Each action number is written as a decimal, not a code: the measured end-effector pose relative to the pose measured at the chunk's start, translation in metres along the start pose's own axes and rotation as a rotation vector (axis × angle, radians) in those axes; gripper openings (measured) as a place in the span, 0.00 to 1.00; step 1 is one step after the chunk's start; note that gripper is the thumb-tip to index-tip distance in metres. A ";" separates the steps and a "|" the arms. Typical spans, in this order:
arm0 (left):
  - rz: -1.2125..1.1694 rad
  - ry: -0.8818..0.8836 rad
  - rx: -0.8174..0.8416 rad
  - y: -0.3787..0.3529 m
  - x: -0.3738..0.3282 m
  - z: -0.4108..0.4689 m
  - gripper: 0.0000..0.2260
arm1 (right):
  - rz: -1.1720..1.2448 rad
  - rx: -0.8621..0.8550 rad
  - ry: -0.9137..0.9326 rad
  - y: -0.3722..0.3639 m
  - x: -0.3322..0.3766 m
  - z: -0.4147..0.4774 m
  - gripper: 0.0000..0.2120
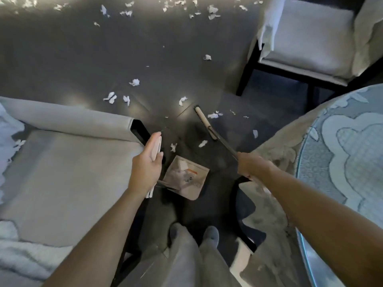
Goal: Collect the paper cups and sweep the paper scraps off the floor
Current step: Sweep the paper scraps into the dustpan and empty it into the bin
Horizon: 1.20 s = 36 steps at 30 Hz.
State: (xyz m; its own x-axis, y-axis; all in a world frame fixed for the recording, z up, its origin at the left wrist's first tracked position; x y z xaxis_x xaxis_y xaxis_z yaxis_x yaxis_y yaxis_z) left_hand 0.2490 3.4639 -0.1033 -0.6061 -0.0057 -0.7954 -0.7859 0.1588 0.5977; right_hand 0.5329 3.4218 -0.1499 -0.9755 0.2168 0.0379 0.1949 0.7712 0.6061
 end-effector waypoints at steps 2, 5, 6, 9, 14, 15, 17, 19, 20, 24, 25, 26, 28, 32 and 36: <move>0.011 -0.029 0.006 -0.006 -0.007 0.019 0.25 | 0.086 0.000 -0.027 0.001 -0.004 0.008 0.19; 0.016 -0.039 0.043 -0.009 -0.015 0.033 0.25 | 0.079 0.075 0.042 -0.003 -0.002 -0.001 0.16; 0.013 -0.040 0.043 -0.007 -0.016 0.034 0.24 | 0.065 0.115 0.052 -0.005 -0.005 -0.007 0.14; -0.005 0.000 0.067 -0.001 -0.014 0.029 0.24 | 0.053 0.263 0.096 0.000 -0.011 -0.033 0.12; -0.088 0.013 0.113 0.003 -0.015 0.022 0.24 | 0.181 0.367 0.079 0.036 -0.018 -0.066 0.18; -0.099 0.028 0.104 0.005 -0.013 0.023 0.24 | 0.184 0.355 0.067 0.043 -0.016 -0.068 0.18; -0.093 0.051 0.074 0.009 -0.010 0.025 0.24 | 0.156 0.288 0.048 0.055 -0.006 -0.060 0.14; -0.088 0.074 0.033 0.013 -0.009 0.025 0.24 | 0.114 0.229 0.044 0.066 0.009 -0.044 0.12; -0.086 0.077 0.007 0.015 -0.008 0.023 0.24 | 0.111 0.207 0.043 0.071 0.018 -0.033 0.14; -0.083 0.130 -0.030 0.021 0.004 0.025 0.24 | 0.062 0.114 0.064 0.087 0.053 0.009 0.25; -0.073 0.150 -0.032 0.021 0.008 0.027 0.24 | 0.043 0.102 0.078 0.088 0.059 0.018 0.25; -0.058 0.159 -0.038 0.023 0.010 0.029 0.24 | 0.018 0.098 0.092 0.088 0.064 0.026 0.26; -0.044 0.155 -0.066 0.026 0.010 0.035 0.24 | -0.012 0.112 0.105 0.087 0.073 0.039 0.27; -0.079 0.125 -0.100 0.027 0.002 0.048 0.23 | -0.007 0.211 0.160 0.081 0.083 0.037 0.25; -0.127 0.109 -0.082 0.020 -0.001 0.065 0.23 | -0.106 0.382 0.197 0.077 0.059 0.008 0.19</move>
State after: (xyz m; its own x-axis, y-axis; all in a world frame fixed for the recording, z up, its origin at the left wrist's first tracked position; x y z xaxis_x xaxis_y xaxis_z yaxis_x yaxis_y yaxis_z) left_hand 0.2419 3.5312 -0.0965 -0.5074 -0.1287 -0.8520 -0.8617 0.0685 0.5028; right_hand 0.4907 3.4984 -0.1073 -0.9858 0.0345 0.1645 0.0801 0.9570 0.2789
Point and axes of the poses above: each hand's wrist, its own z-axis towards the middle knuckle, its own y-axis out of the back of the hand, x = y × z, the point moved 5 cm from there along z, towards the middle knuckle, and after that the axes turned 3 degrees about x, right-handed, at the moved point
